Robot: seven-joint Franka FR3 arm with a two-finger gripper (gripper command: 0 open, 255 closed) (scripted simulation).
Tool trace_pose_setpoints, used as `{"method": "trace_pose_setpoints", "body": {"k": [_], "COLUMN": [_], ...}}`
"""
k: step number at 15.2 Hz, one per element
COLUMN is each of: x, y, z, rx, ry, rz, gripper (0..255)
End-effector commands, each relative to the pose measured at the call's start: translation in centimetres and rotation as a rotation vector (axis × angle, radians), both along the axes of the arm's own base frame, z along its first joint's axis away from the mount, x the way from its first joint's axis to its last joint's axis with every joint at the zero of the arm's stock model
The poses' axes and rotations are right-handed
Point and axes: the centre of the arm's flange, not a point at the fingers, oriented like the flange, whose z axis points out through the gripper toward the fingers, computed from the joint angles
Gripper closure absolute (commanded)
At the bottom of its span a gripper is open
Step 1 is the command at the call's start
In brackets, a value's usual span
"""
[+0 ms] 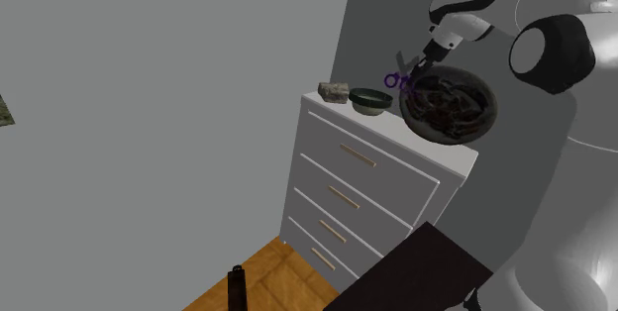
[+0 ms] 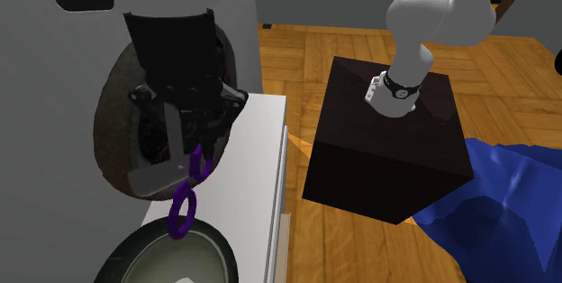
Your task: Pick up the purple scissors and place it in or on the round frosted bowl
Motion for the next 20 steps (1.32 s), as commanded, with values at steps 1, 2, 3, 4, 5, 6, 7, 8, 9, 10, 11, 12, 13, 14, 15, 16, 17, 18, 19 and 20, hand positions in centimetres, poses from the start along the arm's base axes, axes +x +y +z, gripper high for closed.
{"method": "trace_pose_setpoints", "body": {"k": [1, 2, 3, 4, 5, 6, 7, 8, 9, 10, 11, 12, 13, 14, 15, 16, 17, 18, 19, 20], "x": [2.7, 4.0, 5.3, 6.6, 7.9, 9.2, 10.5, 11.4, 11.4, 11.4, 11.4, 11.4, 11.4, 11.4, 11.4, 11.4, 11.4, 11.4, 11.4, 11.4], "y": [-0.4, -0.6, -0.8, -0.9, -1.1, -1.3, -1.4, -1.6, -1.6, -1.6, -1.6, -1.6, -1.6, -1.6, -1.6, -1.6, -1.6, -1.6, -1.6, -1.6], "z": [-0.5, -0.6, -0.7, -0.9, -1.0, -1.1, -1.3, -1.4, -1.9, -2.4, -2.9, -3.5, -4.0, -4.5, -5.1, -5.6, -6.4, -6.4, -6.4, -6.4], "rx": [0.001, 0.001, 0.001, 0.001, 0.001, 0.001, 0.001, 0.001, 0.001, 0.001, 0.001, 0.001, 0.001, 0.001, 0.001, 0.001, 0.001, 0.001, 0.001, 0.001], "ry": [-0.001, -0.001, -0.001, -0.001, -0.001, -0.001, -0.001, -0.001, -0.001, -0.001, -0.001, -0.001, -0.001, -0.001, -0.001, -0.001, -0.001, -0.001, -0.001, -0.001], "rz": [0.0, 0.0, 0.0, 0.001, 0.001, 0.001, 0.0, 0.001, 0.0, 0.0, 0.0, 0.0, 0.0, 0.0, 0.0, 0.0, 0.0, 0.0, 0.0, 0.0], "gripper": [255, 255, 255, 255, 255, 255, 255, 255, 255, 255, 255, 255, 255, 255, 255, 255, 255, 255, 255, 255]}}
